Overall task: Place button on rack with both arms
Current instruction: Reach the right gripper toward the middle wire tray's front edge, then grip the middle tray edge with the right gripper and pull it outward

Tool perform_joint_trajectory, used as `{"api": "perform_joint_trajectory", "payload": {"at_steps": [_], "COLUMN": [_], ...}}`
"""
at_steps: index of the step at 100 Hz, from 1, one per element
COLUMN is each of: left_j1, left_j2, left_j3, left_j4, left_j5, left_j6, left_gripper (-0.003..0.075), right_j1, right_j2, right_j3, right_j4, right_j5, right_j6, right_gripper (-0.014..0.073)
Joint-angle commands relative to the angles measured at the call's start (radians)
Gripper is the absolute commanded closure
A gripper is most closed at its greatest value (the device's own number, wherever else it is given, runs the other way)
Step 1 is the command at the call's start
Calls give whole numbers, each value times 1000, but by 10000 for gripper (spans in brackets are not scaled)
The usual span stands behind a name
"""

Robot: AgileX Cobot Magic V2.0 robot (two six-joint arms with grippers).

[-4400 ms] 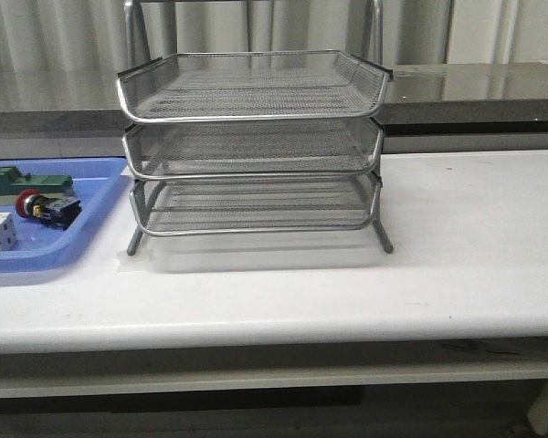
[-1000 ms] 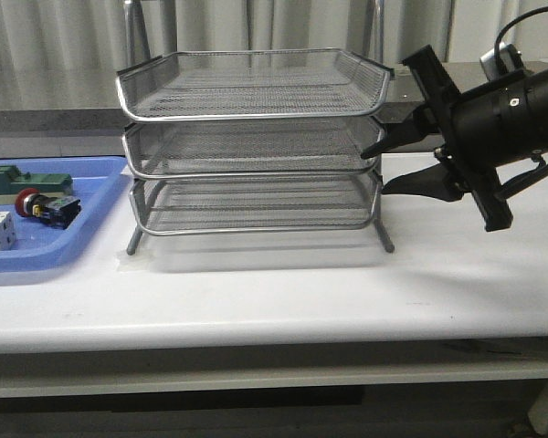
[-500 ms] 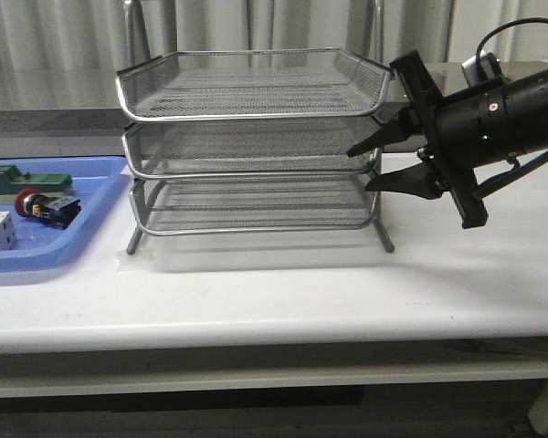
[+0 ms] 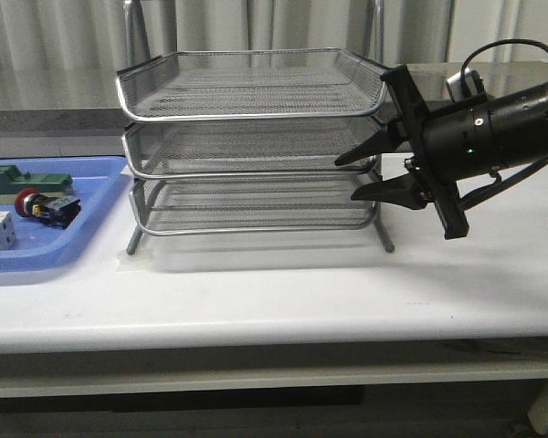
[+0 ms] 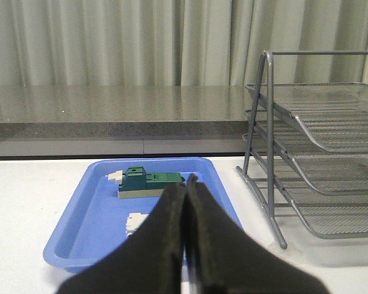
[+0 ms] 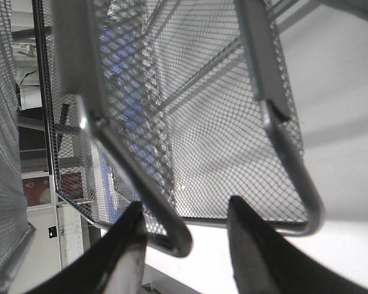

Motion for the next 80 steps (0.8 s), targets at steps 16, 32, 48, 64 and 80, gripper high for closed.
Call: {"api": "perform_joint_trajectory", "payload": {"at_steps": [16,32,48,64,80], "left_j1": [-10,-10,-10,-10,-10], "left_j2": [-32,-32,-32,-32,-32], "left_j3": [54,54,54,54,54], "left_j4": [-8,-8,-8,-8,-8], "left_j5": [-77,-77,-77,-77,-77], "left_j6": [-12,-12,-12,-12,-12], "left_gripper": [741,741,741,741,741], "right_j1": [2,2,2,2,2], "right_j2": [-48,-48,-48,-48,-48], "right_j3": [-30,-30,-30,-30,-28], "right_j4": [134,134,134,134,133], "right_j5": [63,63,64,75,108], "right_j6": [-11,-11,-11,-11,-11], "right_gripper": [390,466,522,585,619]}}
